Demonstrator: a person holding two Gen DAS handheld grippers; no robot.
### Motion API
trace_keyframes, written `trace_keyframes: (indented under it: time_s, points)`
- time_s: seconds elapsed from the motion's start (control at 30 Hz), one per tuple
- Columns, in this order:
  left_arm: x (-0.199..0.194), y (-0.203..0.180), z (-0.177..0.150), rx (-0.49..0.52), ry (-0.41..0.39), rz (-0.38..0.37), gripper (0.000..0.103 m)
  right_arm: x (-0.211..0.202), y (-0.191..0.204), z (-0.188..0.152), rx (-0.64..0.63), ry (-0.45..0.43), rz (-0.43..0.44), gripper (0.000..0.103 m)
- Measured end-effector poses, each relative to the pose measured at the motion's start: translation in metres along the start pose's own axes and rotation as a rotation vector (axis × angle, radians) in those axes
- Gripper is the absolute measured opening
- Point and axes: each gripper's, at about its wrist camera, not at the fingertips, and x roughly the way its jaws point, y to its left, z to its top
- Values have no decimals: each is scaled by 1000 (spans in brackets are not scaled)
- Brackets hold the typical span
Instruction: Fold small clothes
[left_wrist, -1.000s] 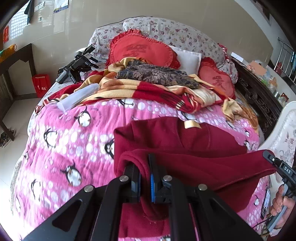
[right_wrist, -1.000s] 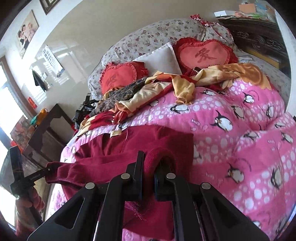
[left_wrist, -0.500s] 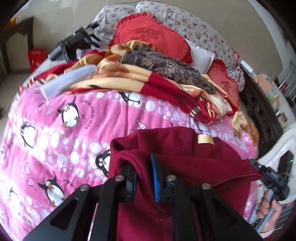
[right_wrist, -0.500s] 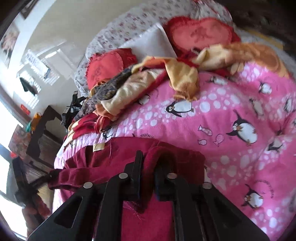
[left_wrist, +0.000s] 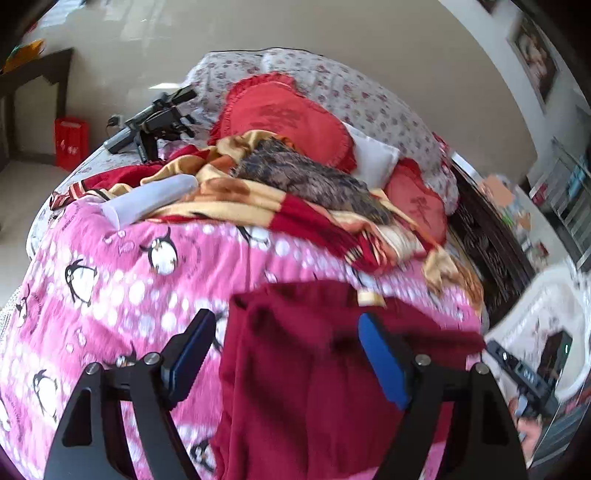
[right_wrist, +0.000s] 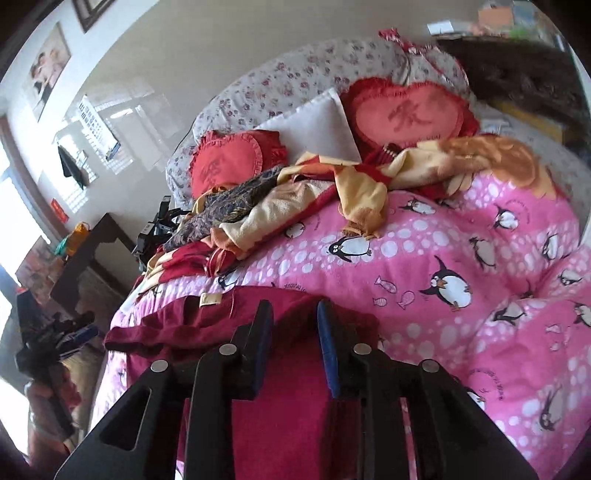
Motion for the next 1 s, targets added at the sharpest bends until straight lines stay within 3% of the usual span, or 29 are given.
trace_keyframes:
  time_s: [0.13,0.27,0.4,0.53,0.7,0.77,0.9,1.0]
  points:
    - [-5,-11,-30,121,5,55,83,4,12,-22,-100,66,-15,1]
    - [21,-22,-37,178,63,73,83,23,18,-34,-173,101,-73,1]
    - [55,-22,-17,111,75,72,83,47,24,-11,-119,69,-57,1]
    - [90,-5,1,4,103,94,83,78,27,19,-86,31,-110,1]
    - [134,19,3,-64,198,156,83,127,13,27,-57,119,-182,1]
    - [132,18,1,-54,183,160,83,145,4,21,-47,175,-195,1]
    - [116,14,-5,-8,183,157,83,125,-1,18,-20,153,-144,1]
    - [85,18,-14,-7,144,108,83,77,-7,10,-24,130,-97,2]
